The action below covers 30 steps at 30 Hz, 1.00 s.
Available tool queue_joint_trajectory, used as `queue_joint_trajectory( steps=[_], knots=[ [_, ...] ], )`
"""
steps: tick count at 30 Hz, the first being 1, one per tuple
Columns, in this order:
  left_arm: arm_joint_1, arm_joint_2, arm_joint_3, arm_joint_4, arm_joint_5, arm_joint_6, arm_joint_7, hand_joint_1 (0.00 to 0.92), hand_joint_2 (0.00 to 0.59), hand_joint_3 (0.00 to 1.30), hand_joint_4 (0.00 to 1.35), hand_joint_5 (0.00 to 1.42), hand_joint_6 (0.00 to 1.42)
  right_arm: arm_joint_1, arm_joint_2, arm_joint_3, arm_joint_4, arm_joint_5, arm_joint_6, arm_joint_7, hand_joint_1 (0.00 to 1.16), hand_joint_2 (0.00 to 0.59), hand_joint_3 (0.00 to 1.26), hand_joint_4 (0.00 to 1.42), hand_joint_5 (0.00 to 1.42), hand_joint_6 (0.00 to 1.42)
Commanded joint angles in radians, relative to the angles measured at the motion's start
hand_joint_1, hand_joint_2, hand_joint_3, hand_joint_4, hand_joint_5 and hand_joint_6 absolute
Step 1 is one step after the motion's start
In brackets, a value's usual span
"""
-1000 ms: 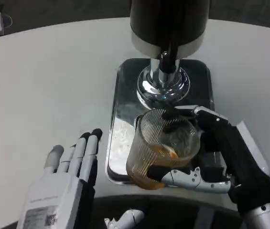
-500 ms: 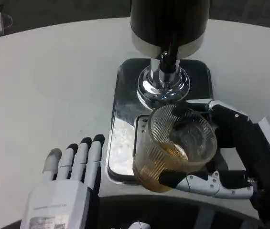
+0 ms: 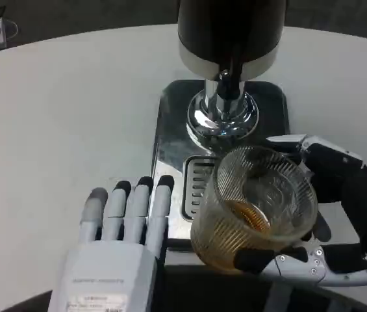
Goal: Grasp the cup under the faucet to collect the drink, then remove the cup.
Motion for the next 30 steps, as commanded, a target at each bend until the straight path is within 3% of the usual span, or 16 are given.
queue_joint_trajectory(
  steps=[1, 13, 30],
  knots=[
    [0.024, -0.015, -0.016, -0.025, 0.053, 0.000, -0.036, 0.000, 0.030, 0.00, 0.00, 0.00, 0.00, 0.007, -0.009, -0.013, -0.047, 0.032, -0.051, 0.017, 1.16, 0.082, 0.82, 1.05, 1.22, 1.42],
    [0.016, -0.050, -0.040, -0.019, 0.115, 0.017, -0.062, 0.000, 0.023, 0.00, 0.00, 0.00, 0.00, 0.014, -0.035, -0.028, -0.085, 0.029, -0.077, 0.043, 1.16, 0.082, 0.82, 1.06, 1.22, 1.42],
    [0.011, -0.048, -0.038, 0.006, 0.086, 0.036, -0.008, 0.000, 0.009, 0.00, 0.00, 0.00, 0.00, 0.020, -0.033, -0.037, -0.114, 0.021, -0.088, 0.057, 1.16, 0.089, 0.82, 1.05, 1.22, 1.42]
  ],
)
